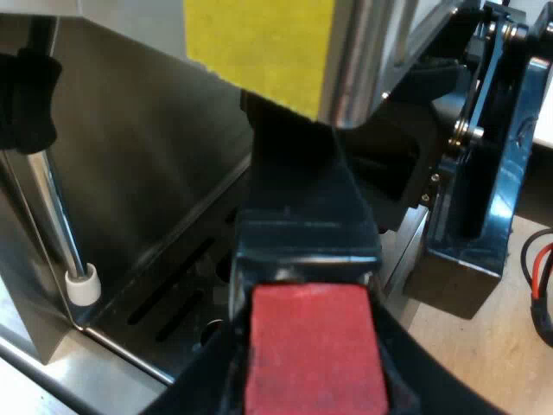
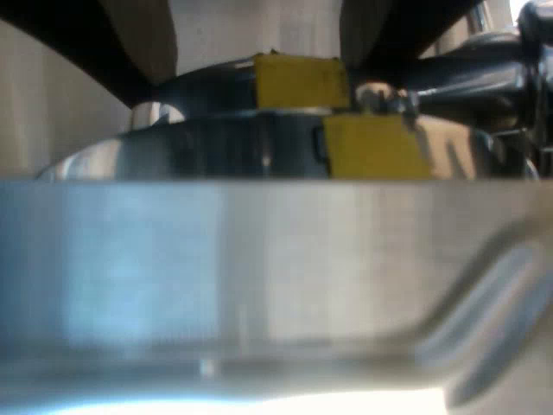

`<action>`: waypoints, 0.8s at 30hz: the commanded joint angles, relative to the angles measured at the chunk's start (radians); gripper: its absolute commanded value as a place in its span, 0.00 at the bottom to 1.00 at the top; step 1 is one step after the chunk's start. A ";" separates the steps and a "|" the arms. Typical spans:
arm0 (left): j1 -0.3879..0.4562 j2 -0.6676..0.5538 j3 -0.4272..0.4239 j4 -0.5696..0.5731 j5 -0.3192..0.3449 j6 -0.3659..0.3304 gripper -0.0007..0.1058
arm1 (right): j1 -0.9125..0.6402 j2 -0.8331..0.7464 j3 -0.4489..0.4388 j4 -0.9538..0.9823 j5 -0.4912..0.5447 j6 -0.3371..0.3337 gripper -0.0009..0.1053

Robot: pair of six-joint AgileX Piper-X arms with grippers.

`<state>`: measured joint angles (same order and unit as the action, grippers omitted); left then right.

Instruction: Put the handle in the coffee machine

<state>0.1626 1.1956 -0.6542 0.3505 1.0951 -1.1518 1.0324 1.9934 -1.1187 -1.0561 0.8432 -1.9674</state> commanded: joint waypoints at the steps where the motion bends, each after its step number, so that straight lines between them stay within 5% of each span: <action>1: -0.005 -0.032 -0.041 -0.125 0.182 -0.041 0.01 | -0.005 -0.017 -0.009 -0.073 -0.011 -0.019 0.44; 18: -0.005 -0.032 -0.041 -0.125 0.143 -0.038 0.02 | -0.005 -0.017 -0.010 -0.093 -0.011 -0.019 0.44; 20: -0.005 -0.032 -0.041 -0.125 0.142 -0.038 0.08 | -0.005 -0.017 -0.010 -0.095 -0.011 -0.019 0.44; 24: -0.005 -0.032 -0.041 -0.115 0.142 -0.040 0.42 | -0.005 -0.017 -0.010 -0.134 -0.011 -0.019 0.44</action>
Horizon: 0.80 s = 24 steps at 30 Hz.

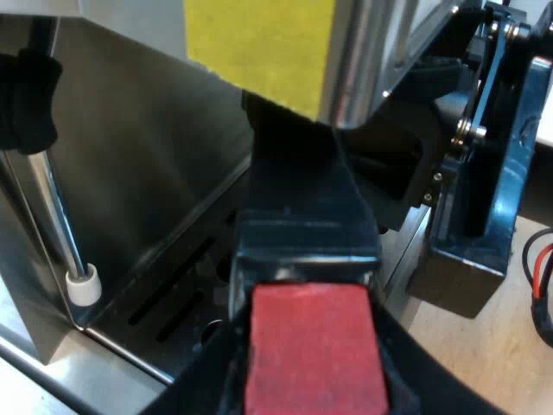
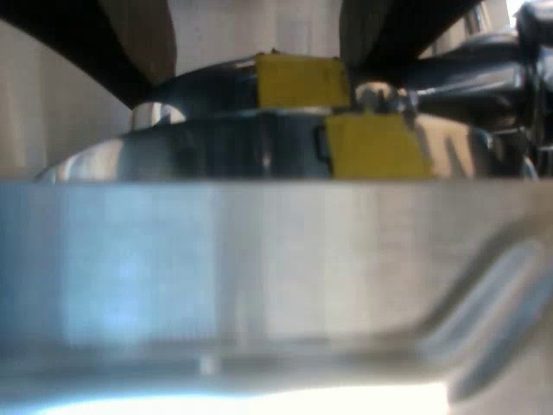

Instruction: Put the handle in the coffee machine

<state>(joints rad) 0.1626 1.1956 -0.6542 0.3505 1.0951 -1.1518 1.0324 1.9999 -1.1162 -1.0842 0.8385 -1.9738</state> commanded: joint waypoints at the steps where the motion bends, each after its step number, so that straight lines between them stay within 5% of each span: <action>1: -0.005 -0.032 -0.041 -0.105 0.142 -0.040 0.50 | -0.005 -0.024 -0.012 -0.109 -0.006 -0.013 0.44; 4: -0.005 -0.032 -0.041 -0.067 0.139 -0.040 0.59 | -0.005 -0.024 -0.012 -0.109 -0.006 -0.013 0.44; 15: 0.060 -0.032 -0.041 -0.041 0.119 -0.040 0.58 | -0.005 -0.024 -0.012 -0.109 -0.006 -0.013 0.44; 24: 0.196 -0.032 -0.076 -0.072 0.227 -0.054 0.58 | -0.005 -0.024 -0.012 -0.109 -0.006 -0.013 0.44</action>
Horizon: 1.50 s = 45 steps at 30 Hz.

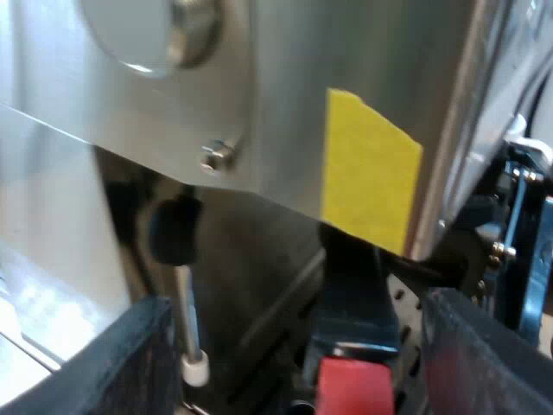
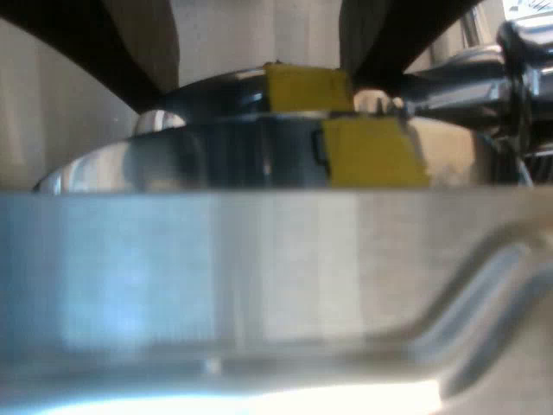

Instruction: Put the handle in the coffee machine

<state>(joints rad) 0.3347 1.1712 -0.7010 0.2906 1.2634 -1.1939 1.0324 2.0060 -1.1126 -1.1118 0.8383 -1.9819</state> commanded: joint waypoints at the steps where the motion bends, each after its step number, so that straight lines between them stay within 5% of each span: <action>1: 0.035 -0.007 -0.048 -0.012 0.063 -0.046 0.52 | -0.005 -0.030 -0.016 -0.081 -0.006 -0.005 0.44; 2: 0.038 -0.007 -0.054 -0.012 0.061 -0.069 0.50 | -0.005 -0.030 -0.016 -0.081 -0.006 -0.005 0.44; 7: 0.029 -0.007 -0.144 0.002 -0.017 -0.146 0.01 | -0.005 -0.030 -0.016 -0.081 -0.006 -0.005 0.44; 13: 0.029 -0.007 -0.214 0.064 -0.109 -0.148 0.01 | -0.005 -0.030 -0.016 -0.081 -0.006 -0.005 0.44; 18: 0.025 -0.007 -0.320 0.217 -0.190 -0.047 0.01 | -0.005 -0.030 -0.016 -0.081 -0.006 -0.005 0.44; 22: -0.040 -0.007 -0.436 0.496 -0.406 0.246 0.01 | -0.005 -0.030 -0.016 -0.081 -0.006 -0.005 0.44; 25: -0.092 -0.007 -0.472 0.622 -0.537 0.343 0.01 | -0.005 -0.030 -0.016 -0.081 -0.006 -0.005 0.44; 37: -0.258 0.018 -0.483 0.776 -0.819 0.394 0.01 | -0.005 -0.030 -0.016 -0.081 -0.006 -0.005 0.44; 45: -0.279 0.089 -0.483 0.802 -0.842 0.437 0.01 | -0.005 -0.030 -0.016 -0.081 -0.006 -0.005 0.44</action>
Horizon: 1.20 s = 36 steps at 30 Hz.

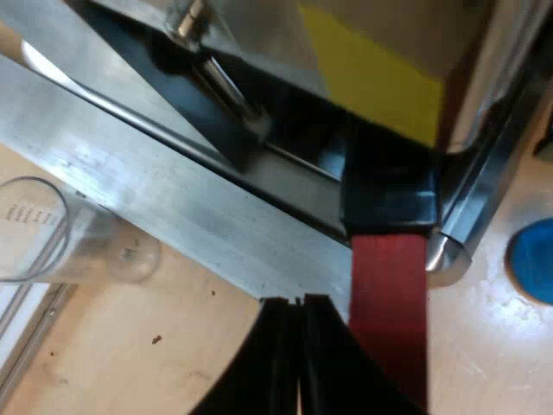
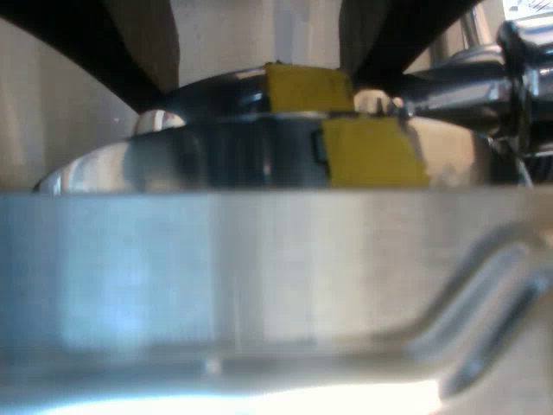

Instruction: Put the handle in the coffee machine

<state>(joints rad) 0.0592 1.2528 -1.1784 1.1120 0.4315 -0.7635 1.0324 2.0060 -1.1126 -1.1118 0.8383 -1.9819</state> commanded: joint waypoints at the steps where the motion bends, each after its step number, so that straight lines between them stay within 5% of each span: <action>1: -0.004 0.015 -0.006 -0.031 -0.010 0.017 0.01 | -0.005 -0.030 -0.016 -0.081 -0.006 -0.005 0.44; 21: -0.010 0.110 -0.006 0.044 -0.016 0.030 0.01 | -0.005 -0.030 -0.016 -0.081 -0.006 -0.005 0.44; 30: -0.100 0.110 -0.006 0.129 -0.016 0.024 0.01 | -0.005 -0.030 -0.016 -0.081 -0.013 -0.051 0.44; 36: -0.111 0.110 -0.006 0.145 0.028 -0.133 0.01 | -0.005 -0.030 -0.016 -0.095 -0.017 -0.109 0.44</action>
<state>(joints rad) -0.0327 1.3695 -1.1793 1.2472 0.4098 -0.7811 1.0324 2.0060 -1.1126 -1.1230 0.8383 -2.0724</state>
